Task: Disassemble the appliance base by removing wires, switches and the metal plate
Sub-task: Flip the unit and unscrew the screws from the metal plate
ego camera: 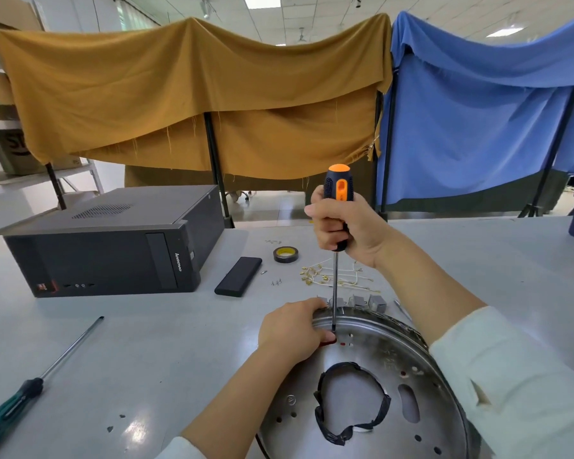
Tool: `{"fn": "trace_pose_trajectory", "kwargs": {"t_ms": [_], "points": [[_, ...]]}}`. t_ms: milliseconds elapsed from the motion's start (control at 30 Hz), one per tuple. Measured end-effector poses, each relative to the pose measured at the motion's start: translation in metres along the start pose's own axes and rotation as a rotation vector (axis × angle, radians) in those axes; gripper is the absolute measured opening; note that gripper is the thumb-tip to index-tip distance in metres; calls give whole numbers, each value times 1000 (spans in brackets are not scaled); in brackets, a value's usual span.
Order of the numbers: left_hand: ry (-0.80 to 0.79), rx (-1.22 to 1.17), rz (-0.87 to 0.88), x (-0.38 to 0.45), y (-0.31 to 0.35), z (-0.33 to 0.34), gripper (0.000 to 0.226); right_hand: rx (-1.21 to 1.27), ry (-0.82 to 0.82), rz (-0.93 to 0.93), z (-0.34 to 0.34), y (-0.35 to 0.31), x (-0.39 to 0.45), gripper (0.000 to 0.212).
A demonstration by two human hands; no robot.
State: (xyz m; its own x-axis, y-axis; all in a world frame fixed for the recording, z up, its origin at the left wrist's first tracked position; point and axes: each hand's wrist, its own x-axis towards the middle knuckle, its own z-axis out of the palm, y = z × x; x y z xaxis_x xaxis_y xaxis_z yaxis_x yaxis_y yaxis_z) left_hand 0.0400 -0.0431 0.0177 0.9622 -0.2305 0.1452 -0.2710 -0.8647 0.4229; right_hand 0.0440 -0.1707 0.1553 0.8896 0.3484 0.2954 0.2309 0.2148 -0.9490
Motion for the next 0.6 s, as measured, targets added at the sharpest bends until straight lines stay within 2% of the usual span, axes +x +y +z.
{"fn": "trace_pose_trajectory", "kwargs": {"t_ms": [67, 167, 233, 300, 367, 467, 500, 533, 600], "points": [[1, -1, -1, 0, 0, 0, 49, -64, 18, -30, -1, 0, 0, 30], [3, -2, 0, 1, -1, 0, 48, -380, 355, -148, 9, 7, -4, 23], [8, -6, 1, 1, 0, 1, 46, -411, 591, -197, 13, 13, -4, 24], [12, -5, 5, 1, 0, 1, 45, -366, 671, -220, 16, 16, -3, 20], [10, 4, 10, 0, 0, 1, 46, -274, 547, -182, 17, 13, 0, 19], [8, 3, 12, 1, 0, 0, 48, -39, 92, -30, 10, 5, 1, 29], [8, 2, 12, 0, 0, 0, 47, -14, 7, 6, 7, 2, 1, 29], [9, 1, 12, 0, 0, -1, 46, -29, -8, 13, 4, 1, 1, 27], [6, 2, 11, 0, -1, 0, 45, -213, 155, -25, 4, 1, 1, 18]]}}
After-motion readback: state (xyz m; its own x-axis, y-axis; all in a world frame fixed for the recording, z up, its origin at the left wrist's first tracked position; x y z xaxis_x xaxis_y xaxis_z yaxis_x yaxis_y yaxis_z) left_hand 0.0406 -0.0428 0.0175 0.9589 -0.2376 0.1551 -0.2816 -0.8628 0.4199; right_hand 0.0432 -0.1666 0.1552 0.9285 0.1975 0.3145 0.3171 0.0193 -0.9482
